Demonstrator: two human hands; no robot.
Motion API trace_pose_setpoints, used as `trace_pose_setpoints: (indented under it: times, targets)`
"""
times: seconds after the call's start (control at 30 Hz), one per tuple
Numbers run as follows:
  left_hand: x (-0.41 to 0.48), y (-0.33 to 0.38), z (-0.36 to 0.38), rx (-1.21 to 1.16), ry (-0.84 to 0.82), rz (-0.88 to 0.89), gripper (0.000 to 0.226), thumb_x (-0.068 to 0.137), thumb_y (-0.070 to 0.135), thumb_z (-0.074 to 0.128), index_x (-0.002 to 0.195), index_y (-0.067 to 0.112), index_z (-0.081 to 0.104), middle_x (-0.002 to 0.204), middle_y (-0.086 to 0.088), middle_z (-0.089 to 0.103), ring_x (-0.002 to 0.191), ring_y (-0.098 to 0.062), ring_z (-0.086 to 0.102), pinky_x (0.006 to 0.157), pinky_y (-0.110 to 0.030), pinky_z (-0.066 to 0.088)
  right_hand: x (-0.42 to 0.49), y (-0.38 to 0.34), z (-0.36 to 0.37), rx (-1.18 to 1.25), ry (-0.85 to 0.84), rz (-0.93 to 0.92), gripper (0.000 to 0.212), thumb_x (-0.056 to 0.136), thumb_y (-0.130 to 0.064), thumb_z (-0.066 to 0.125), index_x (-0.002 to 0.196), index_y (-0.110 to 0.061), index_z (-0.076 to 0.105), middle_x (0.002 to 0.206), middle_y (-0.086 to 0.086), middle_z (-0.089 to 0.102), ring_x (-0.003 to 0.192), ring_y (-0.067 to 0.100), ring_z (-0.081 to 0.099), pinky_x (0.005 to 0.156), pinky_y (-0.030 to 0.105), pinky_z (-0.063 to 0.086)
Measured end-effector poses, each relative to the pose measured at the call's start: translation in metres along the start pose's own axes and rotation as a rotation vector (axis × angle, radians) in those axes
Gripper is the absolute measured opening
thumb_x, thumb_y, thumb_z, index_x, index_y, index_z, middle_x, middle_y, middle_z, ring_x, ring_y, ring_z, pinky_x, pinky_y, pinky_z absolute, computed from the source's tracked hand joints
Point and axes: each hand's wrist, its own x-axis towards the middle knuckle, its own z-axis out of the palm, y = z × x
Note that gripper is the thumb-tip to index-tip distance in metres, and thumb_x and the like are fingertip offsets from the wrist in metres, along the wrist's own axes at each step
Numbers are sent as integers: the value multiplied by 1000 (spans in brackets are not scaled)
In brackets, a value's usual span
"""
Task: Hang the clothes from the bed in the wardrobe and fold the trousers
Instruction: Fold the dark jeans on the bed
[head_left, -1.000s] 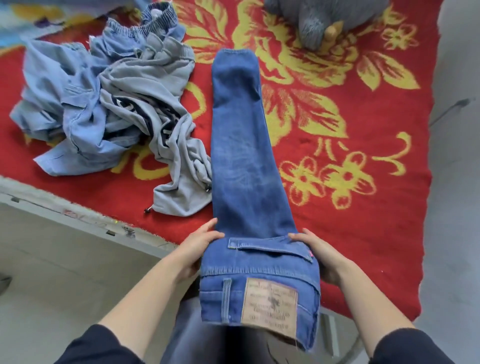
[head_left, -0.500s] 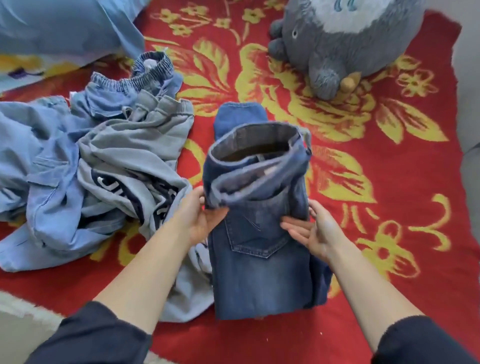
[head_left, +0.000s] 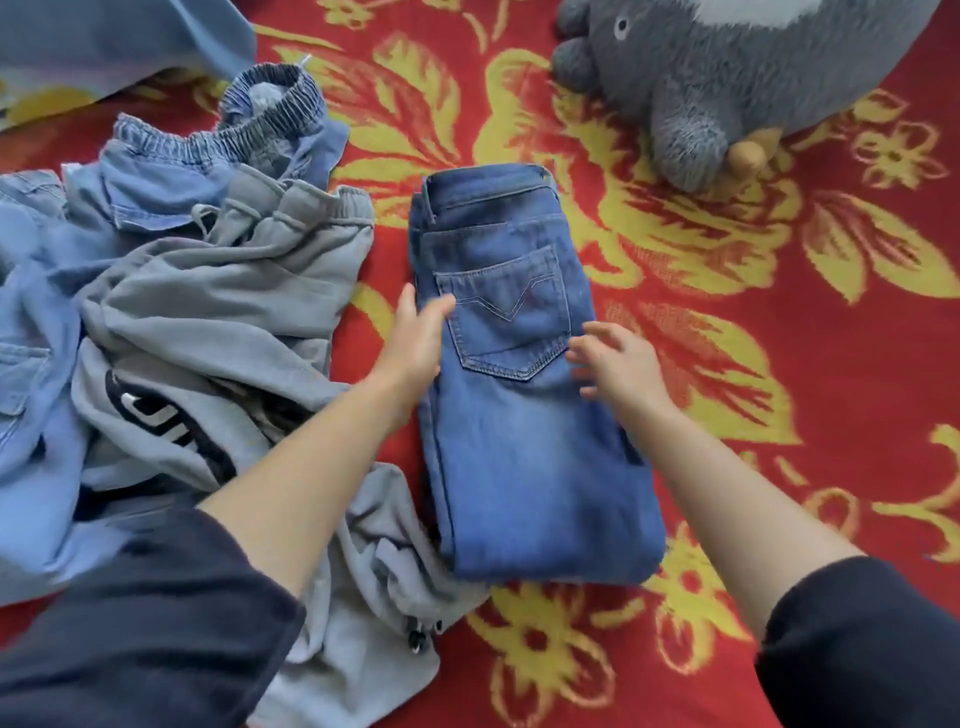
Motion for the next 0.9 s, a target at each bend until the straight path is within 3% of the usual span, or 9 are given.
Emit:
trace_pose_setpoints:
  times: [0.13,0.23,0.3,0.43,0.53,0.63,0.7,0.83,0.9]
  targets:
    - [-51,-109,13,1067,-165,337,71,98,40,43,154,18,5,161,-4,-5,148,-21,-9,118,-37,-1,-42,84,-1,-783,-140,-355,54,90,-28,59,141,-16,47,145,8,46,136,20,41,111,30,30]
    - [-81,-152,23,1414,-150,282,67,99,46,28,154,22,-2,159,-1,-20,145,-24,-24,117,-46,-8,-72,129,-15,-1020,-196,-477,55,97,-40,46,148,-22,36,158,3,25,147,19,18,118,29,11]
    - [-92,-158,25,1342,-117,281,69,99,46,30,153,23,-6,158,-4,-24,145,-23,-24,117,-45,-8,-88,145,-26,-1040,-162,-483,57,96,-45,38,149,-23,33,158,0,22,148,16,14,118,29,7]
    - [-111,-159,16,732,77,206,83,95,38,51,153,15,-4,161,-9,-6,148,-20,-6,117,-26,-5,-102,162,-42,-722,110,-267,65,93,-43,52,147,-12,35,153,5,34,142,21,29,113,37,21]
    - [-135,-166,10,448,75,106,84,89,38,59,153,21,7,155,1,30,142,-12,28,115,-31,26,-104,166,-40,-376,134,7,48,90,-40,61,131,-14,53,133,6,54,125,24,47,104,40,35]
    - [-157,-177,8,348,89,69,86,78,40,71,146,39,18,131,14,54,119,0,53,90,-13,41,-108,165,-33,-130,68,92,15,88,-32,65,94,-18,65,99,0,67,94,18,61,83,39,47]
    - [-166,-182,7,325,12,92,92,77,35,75,145,46,14,133,19,50,116,6,53,91,-11,42,-111,163,-32,-58,82,108,24,87,-26,66,80,-4,61,81,3,63,76,19,54,70,37,42]
    - [-171,-181,11,382,-16,198,82,88,26,66,147,46,13,127,27,46,94,28,48,81,4,35,-116,151,-38,146,25,134,34,90,-24,64,91,10,56,80,7,59,76,17,54,70,35,41]
    - [-174,-170,16,329,13,214,76,89,30,64,145,47,16,140,23,41,114,22,42,98,-7,35,-118,145,-46,168,14,125,35,91,-24,63,95,10,57,82,6,60,76,17,54,71,34,41]
